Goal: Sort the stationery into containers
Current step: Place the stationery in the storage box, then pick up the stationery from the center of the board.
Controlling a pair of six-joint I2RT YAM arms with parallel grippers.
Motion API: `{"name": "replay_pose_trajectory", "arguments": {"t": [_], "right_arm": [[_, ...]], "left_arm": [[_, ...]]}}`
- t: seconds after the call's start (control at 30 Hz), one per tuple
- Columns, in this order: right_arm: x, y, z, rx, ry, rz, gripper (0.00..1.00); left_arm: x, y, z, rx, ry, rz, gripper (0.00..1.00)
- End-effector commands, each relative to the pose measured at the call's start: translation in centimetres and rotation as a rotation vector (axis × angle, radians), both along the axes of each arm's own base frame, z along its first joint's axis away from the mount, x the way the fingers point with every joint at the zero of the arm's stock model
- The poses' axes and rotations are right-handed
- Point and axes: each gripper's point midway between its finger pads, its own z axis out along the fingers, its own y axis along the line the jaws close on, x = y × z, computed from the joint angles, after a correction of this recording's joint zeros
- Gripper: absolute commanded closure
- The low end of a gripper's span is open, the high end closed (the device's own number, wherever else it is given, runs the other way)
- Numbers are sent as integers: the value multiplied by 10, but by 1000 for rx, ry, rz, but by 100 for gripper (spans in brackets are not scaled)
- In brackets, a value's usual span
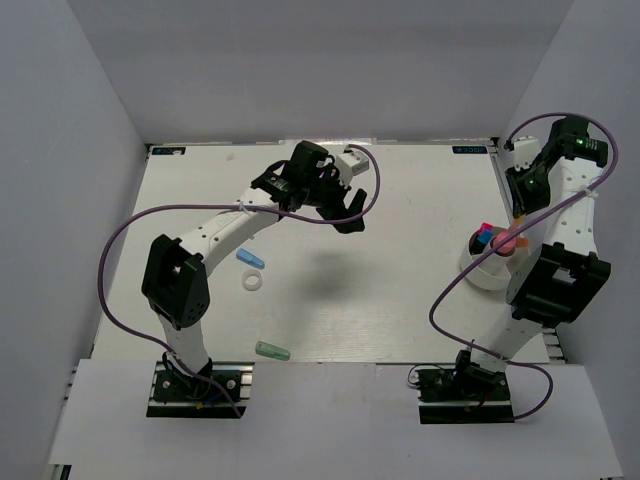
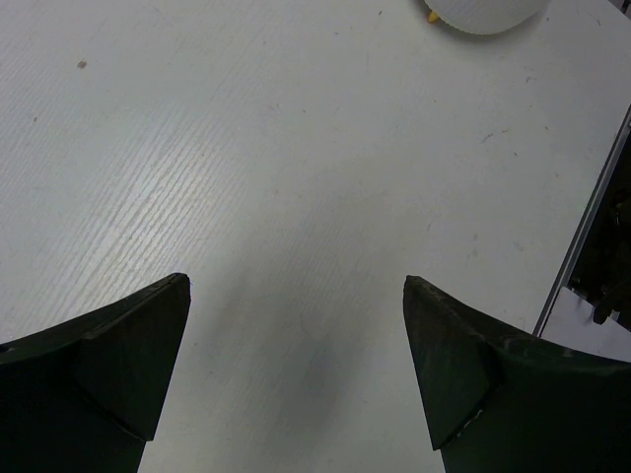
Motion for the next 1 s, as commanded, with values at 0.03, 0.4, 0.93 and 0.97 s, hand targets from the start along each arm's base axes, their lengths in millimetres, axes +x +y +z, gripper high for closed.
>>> {"name": "replay_pose_trajectory", "arguments": {"t": [0.03, 0.4, 0.93, 0.97], "right_arm": [[-3, -1, 2, 3, 10, 13, 100], [-1, -3, 11, -10, -11, 12, 55], [12, 16, 70, -27, -148, 47, 48], [13, 23, 68, -14, -145, 60, 48]], "left_arm": [[2, 0, 14, -26, -19, 4, 2], [3, 4, 18, -37, -11, 61, 2], [37, 72, 14, -11, 49, 297, 2], [38, 82, 11, 2, 43, 292, 2]]}}
